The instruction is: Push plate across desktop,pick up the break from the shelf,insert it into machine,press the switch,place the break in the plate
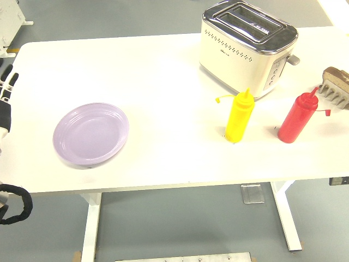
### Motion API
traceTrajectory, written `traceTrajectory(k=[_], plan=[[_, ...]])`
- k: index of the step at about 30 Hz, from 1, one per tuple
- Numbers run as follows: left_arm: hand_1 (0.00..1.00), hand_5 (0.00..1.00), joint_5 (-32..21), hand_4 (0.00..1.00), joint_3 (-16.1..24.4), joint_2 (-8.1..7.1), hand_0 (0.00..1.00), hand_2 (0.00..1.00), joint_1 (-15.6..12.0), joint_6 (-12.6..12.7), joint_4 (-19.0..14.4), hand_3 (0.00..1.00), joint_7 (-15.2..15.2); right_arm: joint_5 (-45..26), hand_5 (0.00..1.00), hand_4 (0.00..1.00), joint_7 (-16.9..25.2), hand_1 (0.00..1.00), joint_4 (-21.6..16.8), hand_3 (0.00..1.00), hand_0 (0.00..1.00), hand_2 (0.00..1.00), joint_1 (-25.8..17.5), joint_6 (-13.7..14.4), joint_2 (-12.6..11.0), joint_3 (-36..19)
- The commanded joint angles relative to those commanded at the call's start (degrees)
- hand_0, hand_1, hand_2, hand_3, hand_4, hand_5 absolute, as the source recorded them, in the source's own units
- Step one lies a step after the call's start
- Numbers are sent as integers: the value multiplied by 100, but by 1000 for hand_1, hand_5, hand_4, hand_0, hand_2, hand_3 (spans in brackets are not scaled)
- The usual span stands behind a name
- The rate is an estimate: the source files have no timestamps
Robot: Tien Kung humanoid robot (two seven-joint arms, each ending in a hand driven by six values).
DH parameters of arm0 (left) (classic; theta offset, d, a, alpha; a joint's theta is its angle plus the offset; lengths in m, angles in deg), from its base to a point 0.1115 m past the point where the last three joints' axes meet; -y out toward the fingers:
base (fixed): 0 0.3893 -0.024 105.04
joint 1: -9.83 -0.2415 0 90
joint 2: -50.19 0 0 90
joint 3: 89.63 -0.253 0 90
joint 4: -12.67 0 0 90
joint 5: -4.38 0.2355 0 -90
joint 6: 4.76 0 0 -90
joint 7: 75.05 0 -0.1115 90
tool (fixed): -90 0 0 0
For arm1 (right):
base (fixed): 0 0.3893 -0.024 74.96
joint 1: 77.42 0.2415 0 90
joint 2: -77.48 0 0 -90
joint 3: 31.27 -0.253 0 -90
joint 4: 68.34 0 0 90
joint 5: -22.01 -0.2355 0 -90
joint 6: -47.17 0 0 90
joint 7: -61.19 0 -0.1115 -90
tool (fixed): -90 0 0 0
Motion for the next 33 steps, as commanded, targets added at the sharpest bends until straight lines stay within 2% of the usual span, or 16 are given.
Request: traceTrajectory(k=[1, 3, 5, 6, 12, 21, 26, 29, 33], plan=[[781, 998, 42, 748, 21, 0, 881, 738, -5, -5, 29, 715, 6, 52, 2, 631, -39, 747, 18, 712, 809, 725, 13, -29, -2, 20], [781, 998, 147, 748, 75, 3, 881, 738, -15, -20, 114, 715, 19, 189, 2, 631, -135, 747, 66, 712, 809, 725, 48, -111, -5, 76], [781, 998, 523, 748, 210, 18, 881, 738, -29, -71, 385, 715, 38, 798, 2, 631, -481, 747, 189, 712, 809, 725, 145, -337, -5, 236], [801, 998, 822, 755, 298, 47, 901, 762, -27, -145, 657, 748, 26, 1316, 2, 662, -787, 782, 294, 751, 821, 770, 235, -548, 26, 385], [801, 998, 1020, 755, 356, 113, 901, 762, -9, -275, 1147, 748, -11, 2528, 2, 662, -1259, 782, 457, 751, 821, 770, 348, -834, 129, 596], [808, 998, 921, 772, 309, 211, 901, 775, 69, -414, 1734, 777, 0, 4392, 13, 683, -1505, 783, 576, 755, 815, 782, 386, -939, 260, 798], [812, 998, 872, 778, 184, 262, 898, 778, 182, -465, 2065, 775, -11, 5142, 33, 697, -1582, 773, 697, 752, 809, 776, 423, -963, 312, 927], [812, 998, 840, 778, 108, 298, 898, 778, 247, -482, 2230, 775, -21, 5465, 33, 697, -1620, 773, 760, 752, 809, 776, 442, -974, 333, 983], [812, 998, 801, 778, -19, 346, 893, 779, 329, -499, 2397, 775, -35, 5561, 47, 705, -1667, 767, 872, 750, 804, 773, 461, -1004, 362, 1030]])
